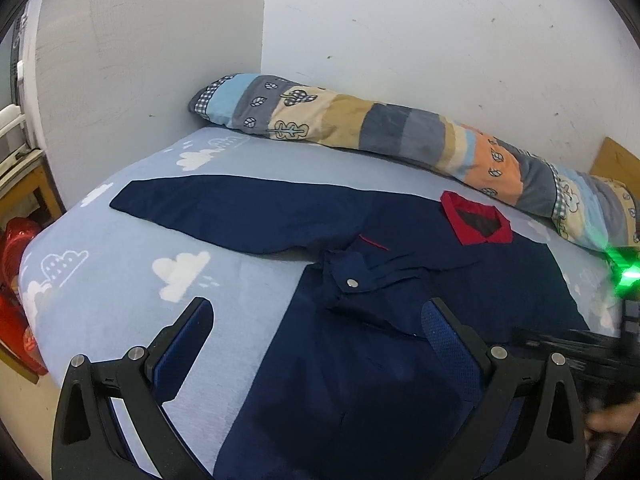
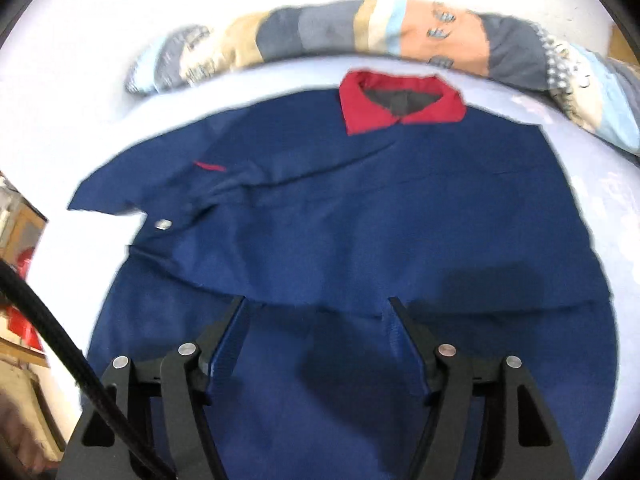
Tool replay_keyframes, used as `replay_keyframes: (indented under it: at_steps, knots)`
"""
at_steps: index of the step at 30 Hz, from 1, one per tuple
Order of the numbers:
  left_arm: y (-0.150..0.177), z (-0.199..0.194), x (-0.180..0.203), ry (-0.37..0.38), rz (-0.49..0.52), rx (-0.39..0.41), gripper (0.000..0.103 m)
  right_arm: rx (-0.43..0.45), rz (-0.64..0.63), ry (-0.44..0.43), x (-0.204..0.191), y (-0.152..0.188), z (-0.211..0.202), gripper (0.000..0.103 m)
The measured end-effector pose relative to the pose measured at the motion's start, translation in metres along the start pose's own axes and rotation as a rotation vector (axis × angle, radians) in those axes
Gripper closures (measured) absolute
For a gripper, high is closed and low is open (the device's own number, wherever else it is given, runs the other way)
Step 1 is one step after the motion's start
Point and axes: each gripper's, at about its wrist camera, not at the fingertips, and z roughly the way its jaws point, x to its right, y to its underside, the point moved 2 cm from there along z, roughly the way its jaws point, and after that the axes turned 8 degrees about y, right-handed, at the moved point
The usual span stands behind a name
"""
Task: Fold large clothes
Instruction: 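Lift the sleeve with the right tool and lay it across the jacket body, then close the left tool on the other sleeve cuff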
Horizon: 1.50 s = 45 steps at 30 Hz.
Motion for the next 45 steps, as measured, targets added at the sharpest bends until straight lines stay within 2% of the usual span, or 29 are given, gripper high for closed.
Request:
replay_keyframes:
  at_steps: [5,7,9,16,21,24,27,31,34,40,43,45]
  knots:
    - [0.005,0.001,0.017,-0.006,0.066,0.007,0.000,0.122,0.019,0.057,0.035,0.039,-0.075,0.026]
    - [0.006,0.001,0.024,-0.015,0.094,0.017,0.000,0.189,0.042,0.095,0.049,0.056,-0.097,0.025]
    - [0.010,0.001,0.035,-0.008,0.119,0.022,0.000,0.219,0.065,0.122,0.061,0.065,-0.105,0.023]
    - [0.019,-0.001,0.065,0.022,0.195,0.052,0.000,0.182,0.143,0.101,0.082,0.065,-0.094,0.022]
    - [0.017,-0.004,0.051,0.133,0.100,0.022,0.000,0.189,0.157,0.055,0.079,0.065,-0.098,0.022]
    - [0.013,-0.004,0.036,0.130,0.061,-0.003,0.000,0.204,0.127,0.061,0.075,0.065,-0.102,0.022]
    - [0.005,-0.013,0.021,0.109,0.055,0.022,0.000,0.207,0.123,0.046,0.073,0.064,-0.106,0.022]
    - [-0.010,-0.020,-0.020,0.109,-0.004,0.023,0.000,0.207,0.126,0.026,0.071,0.063,-0.109,0.022]
    - [-0.016,-0.015,-0.058,0.073,-0.044,0.004,0.000,0.214,0.117,0.014,0.069,0.063,-0.113,0.022]
    - [-0.026,0.017,-0.165,0.006,-0.170,-0.086,0.000,0.211,0.113,-0.003,0.069,0.064,-0.118,0.022]
    - [-0.031,0.036,-0.224,-0.040,-0.269,-0.105,0.000,0.199,0.105,-0.002,0.068,0.065,-0.115,0.022]
    - [-0.035,0.050,-0.259,-0.038,-0.340,-0.112,0.000,0.188,0.104,-0.005,0.066,0.064,-0.111,0.022]
